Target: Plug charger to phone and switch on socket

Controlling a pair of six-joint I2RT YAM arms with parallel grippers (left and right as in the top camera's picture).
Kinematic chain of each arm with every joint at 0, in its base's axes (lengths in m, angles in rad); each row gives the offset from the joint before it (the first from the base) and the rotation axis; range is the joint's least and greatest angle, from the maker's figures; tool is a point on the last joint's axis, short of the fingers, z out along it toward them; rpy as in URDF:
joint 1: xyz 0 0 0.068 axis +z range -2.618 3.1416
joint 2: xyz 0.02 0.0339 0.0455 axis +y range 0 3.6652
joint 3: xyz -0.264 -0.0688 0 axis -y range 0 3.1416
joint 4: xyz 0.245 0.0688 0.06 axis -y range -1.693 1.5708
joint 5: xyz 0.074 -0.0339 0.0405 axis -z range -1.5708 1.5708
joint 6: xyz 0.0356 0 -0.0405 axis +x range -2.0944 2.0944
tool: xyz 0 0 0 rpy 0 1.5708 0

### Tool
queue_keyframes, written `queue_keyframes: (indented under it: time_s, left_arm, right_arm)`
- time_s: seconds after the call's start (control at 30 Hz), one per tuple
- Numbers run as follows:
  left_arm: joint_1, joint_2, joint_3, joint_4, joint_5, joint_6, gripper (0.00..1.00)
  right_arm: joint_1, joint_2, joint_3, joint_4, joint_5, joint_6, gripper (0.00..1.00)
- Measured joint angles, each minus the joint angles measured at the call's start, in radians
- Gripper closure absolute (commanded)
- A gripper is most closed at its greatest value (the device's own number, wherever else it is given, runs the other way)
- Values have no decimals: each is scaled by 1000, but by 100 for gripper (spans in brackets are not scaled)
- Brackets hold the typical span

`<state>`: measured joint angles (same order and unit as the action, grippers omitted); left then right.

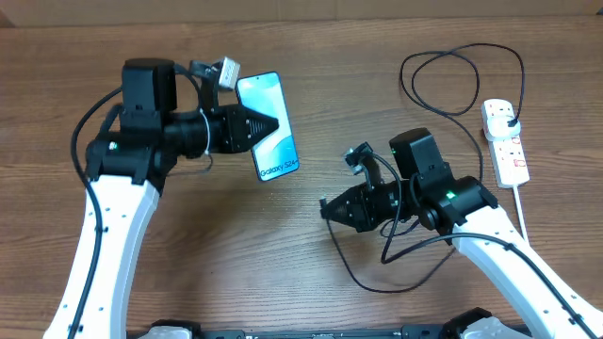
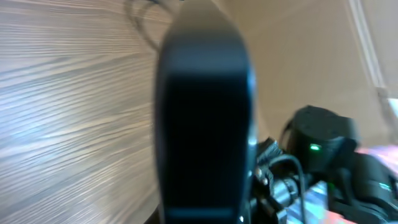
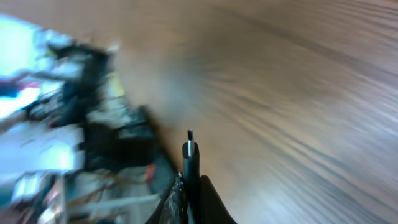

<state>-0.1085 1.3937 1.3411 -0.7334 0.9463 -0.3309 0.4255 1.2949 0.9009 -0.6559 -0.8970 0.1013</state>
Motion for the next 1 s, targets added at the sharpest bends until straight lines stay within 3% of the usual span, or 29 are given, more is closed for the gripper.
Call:
queue_keyframes:
  time_s: [0.23,0.47,0.73,1.0]
  left_arm:
    - [-1,24,0,95,167,1,96]
    - [-1,24,0,141,203,-43,96]
    - [-1,24,0,320,285,-218,96]
    - [-1,24,0,336,347,-380,96]
  right_arm:
    - [0,0,0,93,-226,-53,96]
    - [0,0,-2,300,-320,6,96]
    - [0,0,-3,602,-369,204,96]
    - [0,0,-3,741,-396,325,96]
